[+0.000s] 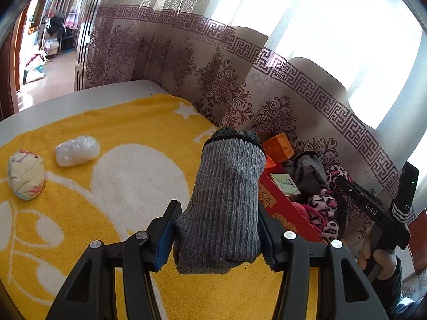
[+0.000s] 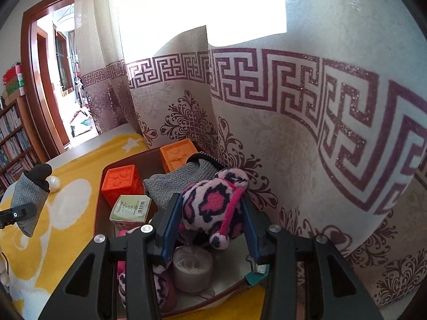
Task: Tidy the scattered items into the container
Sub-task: 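Carry the grey sock toward the red tin with the left gripper, then lower the grey sock into the red tin and open the left gripper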
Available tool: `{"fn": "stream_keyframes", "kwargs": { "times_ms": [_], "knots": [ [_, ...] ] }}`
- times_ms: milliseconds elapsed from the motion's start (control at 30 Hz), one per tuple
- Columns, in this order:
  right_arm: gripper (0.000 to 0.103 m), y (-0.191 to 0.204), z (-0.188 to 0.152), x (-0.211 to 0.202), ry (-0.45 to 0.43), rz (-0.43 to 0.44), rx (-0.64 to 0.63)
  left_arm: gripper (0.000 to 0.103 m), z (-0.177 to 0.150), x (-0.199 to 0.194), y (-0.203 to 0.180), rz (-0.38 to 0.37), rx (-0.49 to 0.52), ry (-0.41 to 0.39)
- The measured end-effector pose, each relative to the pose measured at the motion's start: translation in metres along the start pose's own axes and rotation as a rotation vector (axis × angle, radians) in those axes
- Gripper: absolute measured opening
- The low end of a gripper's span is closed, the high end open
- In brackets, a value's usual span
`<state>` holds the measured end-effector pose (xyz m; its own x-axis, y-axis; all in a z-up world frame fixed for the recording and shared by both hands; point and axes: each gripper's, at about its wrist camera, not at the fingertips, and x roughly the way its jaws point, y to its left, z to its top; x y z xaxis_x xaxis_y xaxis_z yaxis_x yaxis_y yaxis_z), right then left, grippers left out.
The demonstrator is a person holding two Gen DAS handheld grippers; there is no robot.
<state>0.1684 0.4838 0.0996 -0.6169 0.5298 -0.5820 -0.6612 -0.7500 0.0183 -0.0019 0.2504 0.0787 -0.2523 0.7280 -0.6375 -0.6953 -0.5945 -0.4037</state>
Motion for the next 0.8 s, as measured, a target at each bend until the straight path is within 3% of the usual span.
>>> {"fn": "stream_keyframes", "kwargs": {
  "times_ms": [233,367,800],
  "knots": [
    [0.049,-0.012,-0.002,-0.005,-0.036,-0.049,-0.026,0.056,0.011,0.025,-0.041,-0.047,0.039,0.016],
    [0.061,-0.019,-0.001,-0.018,-0.091,-0.016,-0.002,0.056,0.020,0.040,-0.056,-0.066,0.042,0.022],
    [0.061,-0.017,-0.007,-0.032,-0.108,0.061,0.015,0.056,0.055,0.098,-0.094,-0.089,0.053,0.041]
  ]
}}
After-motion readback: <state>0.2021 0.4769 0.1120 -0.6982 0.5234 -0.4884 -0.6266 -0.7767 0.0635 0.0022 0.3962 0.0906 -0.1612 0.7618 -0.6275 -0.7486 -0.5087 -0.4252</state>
